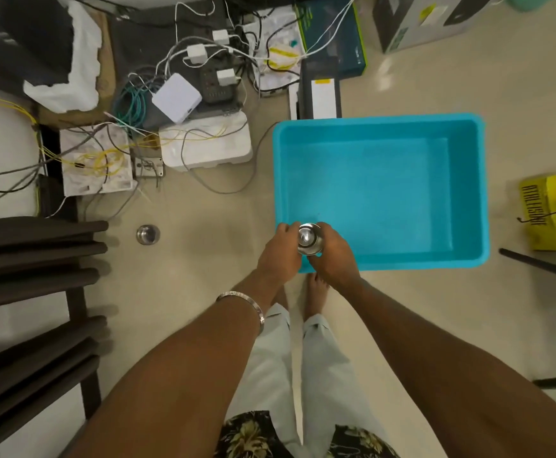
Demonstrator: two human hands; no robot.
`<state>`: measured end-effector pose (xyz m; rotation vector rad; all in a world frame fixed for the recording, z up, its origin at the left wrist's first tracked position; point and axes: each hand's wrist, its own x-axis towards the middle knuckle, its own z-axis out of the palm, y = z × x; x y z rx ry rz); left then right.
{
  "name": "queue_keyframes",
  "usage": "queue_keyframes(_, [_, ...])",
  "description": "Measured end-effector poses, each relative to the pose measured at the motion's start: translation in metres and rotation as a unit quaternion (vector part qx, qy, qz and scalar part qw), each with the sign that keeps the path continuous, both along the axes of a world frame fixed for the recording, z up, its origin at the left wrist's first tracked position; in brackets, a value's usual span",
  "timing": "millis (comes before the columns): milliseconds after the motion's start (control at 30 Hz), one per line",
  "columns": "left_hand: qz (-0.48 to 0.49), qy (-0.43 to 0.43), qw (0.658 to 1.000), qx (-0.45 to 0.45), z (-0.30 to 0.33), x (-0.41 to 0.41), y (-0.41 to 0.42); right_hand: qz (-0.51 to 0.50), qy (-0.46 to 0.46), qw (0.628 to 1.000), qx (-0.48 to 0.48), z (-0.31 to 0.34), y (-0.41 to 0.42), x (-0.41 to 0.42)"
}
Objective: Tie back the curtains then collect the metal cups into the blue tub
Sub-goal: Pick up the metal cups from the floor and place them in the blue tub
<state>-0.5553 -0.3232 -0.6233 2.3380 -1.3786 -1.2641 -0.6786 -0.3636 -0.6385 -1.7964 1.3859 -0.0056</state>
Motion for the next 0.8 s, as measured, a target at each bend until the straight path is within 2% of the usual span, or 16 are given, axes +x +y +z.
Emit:
queue_keyframes(500, [0.010,0.004,0.999,0.036,-0.023,-0.003,-0.003,0.023,0.036,0.998,0.045,-0.014,-0.008,0.008])
queue_keyframes(667, [0.003,0.001,0.999,0.043,-0.017,-0.003,-0.001,0.043,0.073,0.993,0.082,-0.002,-0.007,0.010])
queue_keyframes(800, [-0.011,-0.002,0.999,0.033,-0.002,0.001,0.002,0.049,0.083,0.993,0.065,0.015,-0.009,0.006])
